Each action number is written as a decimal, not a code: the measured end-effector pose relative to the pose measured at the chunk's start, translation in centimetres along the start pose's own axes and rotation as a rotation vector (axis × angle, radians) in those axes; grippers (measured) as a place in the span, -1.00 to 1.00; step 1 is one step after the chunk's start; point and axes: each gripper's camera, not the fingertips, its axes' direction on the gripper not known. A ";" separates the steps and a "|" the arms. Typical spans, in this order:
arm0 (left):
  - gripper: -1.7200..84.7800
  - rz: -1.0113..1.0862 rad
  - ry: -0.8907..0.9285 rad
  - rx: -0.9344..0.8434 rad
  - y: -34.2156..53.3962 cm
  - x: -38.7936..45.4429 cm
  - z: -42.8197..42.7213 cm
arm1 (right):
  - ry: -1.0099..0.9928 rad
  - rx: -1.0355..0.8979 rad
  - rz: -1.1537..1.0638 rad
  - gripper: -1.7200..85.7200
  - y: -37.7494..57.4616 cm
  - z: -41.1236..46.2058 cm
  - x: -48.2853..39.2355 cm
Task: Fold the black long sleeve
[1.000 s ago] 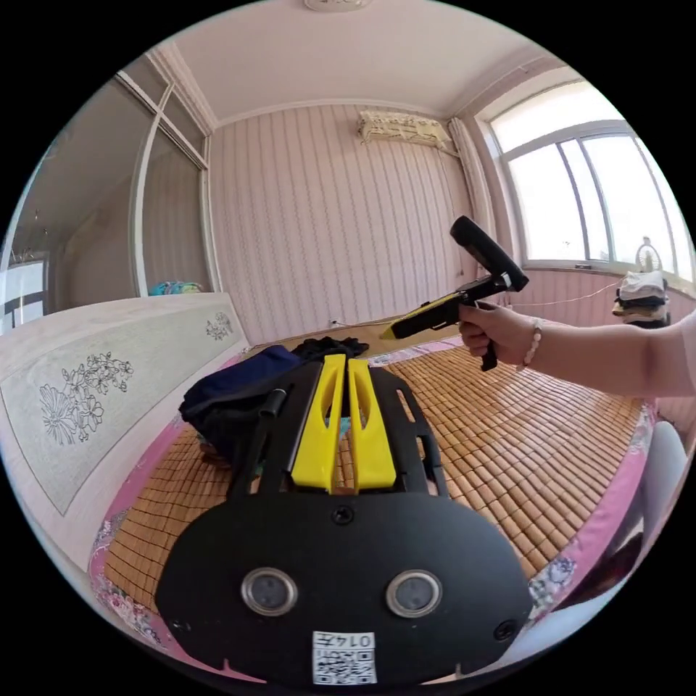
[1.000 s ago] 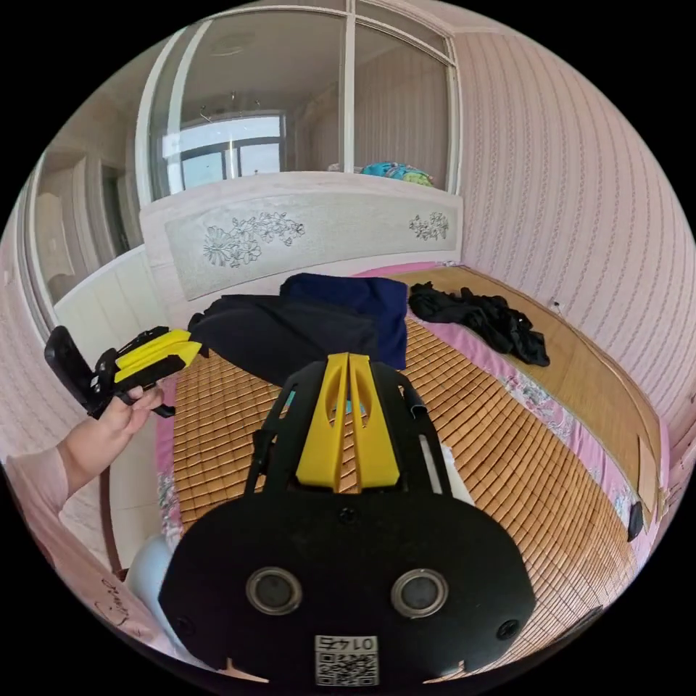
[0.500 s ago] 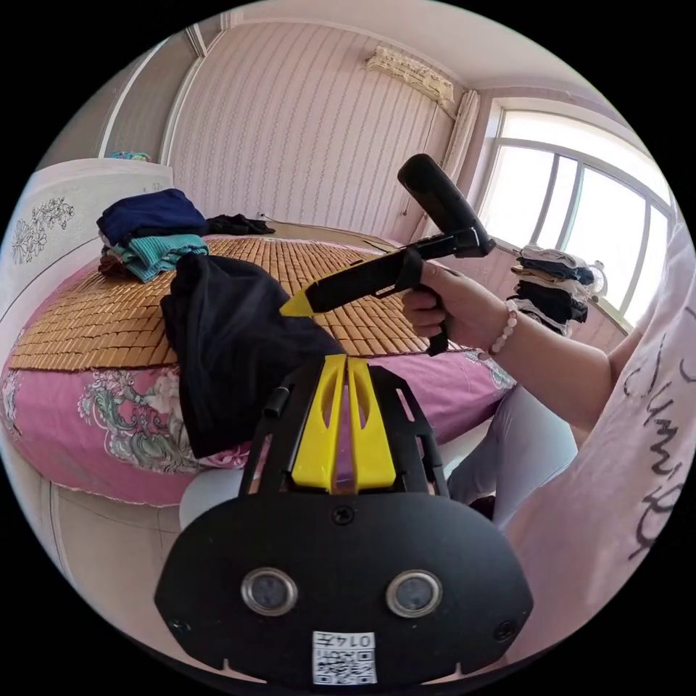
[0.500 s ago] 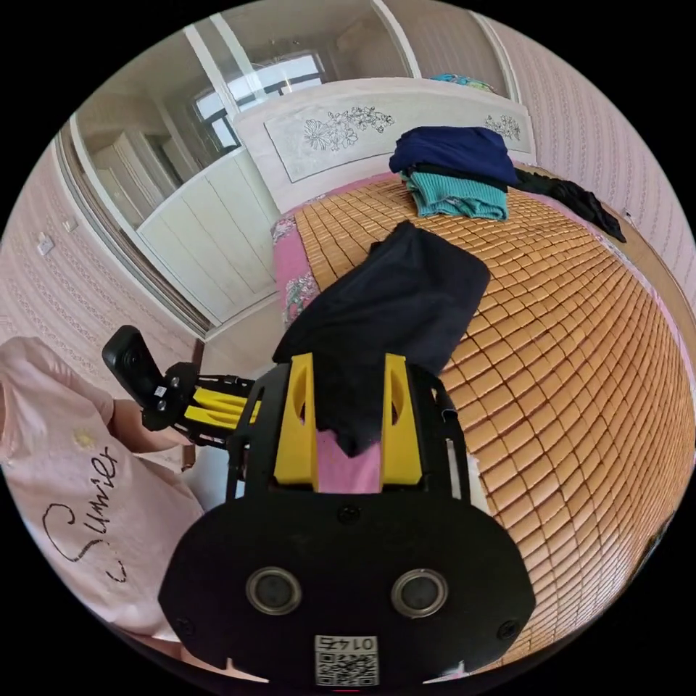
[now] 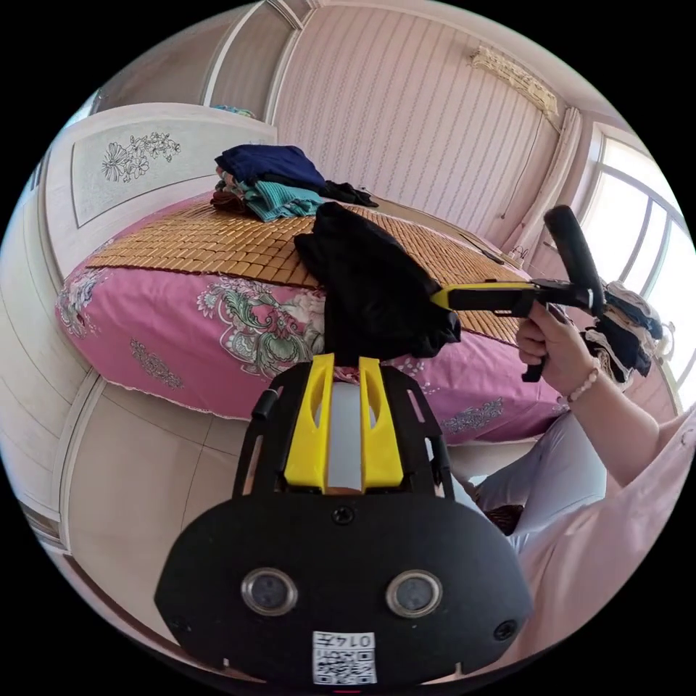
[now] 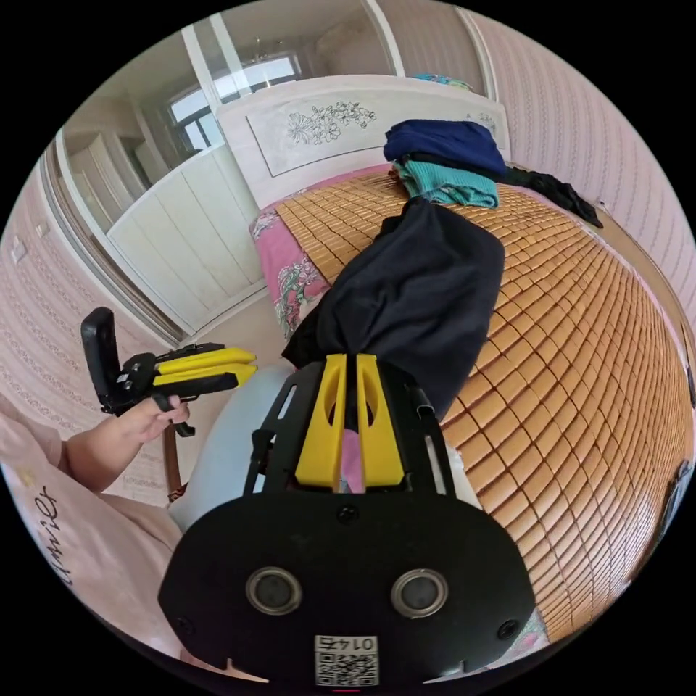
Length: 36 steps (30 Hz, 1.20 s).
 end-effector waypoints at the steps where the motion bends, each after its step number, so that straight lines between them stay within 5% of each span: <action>1: -0.81 -0.017 -0.024 -0.009 -0.7 -0.5 0.6 | 0.032 0.024 0.036 -0.92 1.2 -1.2 0.9; 9: -0.84 -0.011 0.039 -0.200 -4.4 -1.9 5.4 | -0.037 0.195 0.346 -0.93 10.0 -7.8 7.8; 16: -0.98 -0.012 0.373 -0.003 -3.4 -4.0 -1.6 | -0.091 0.178 0.429 -0.93 17.2 -11.1 9.7; 22: -0.98 0.063 0.338 0.020 -2.5 -2.4 -4.9 | 0.054 0.104 0.523 -0.88 21.3 -11.2 9.3; 31: -0.98 0.092 0.361 0.051 -4.3 -1.3 -8.1 | -0.099 0.080 0.212 -0.52 17.8 -9.3 3.4; 36: -0.98 0.109 0.357 0.068 -5.0 -0.7 -10.0 | 0.164 -0.026 0.017 -0.59 16.4 -6.3 -2.4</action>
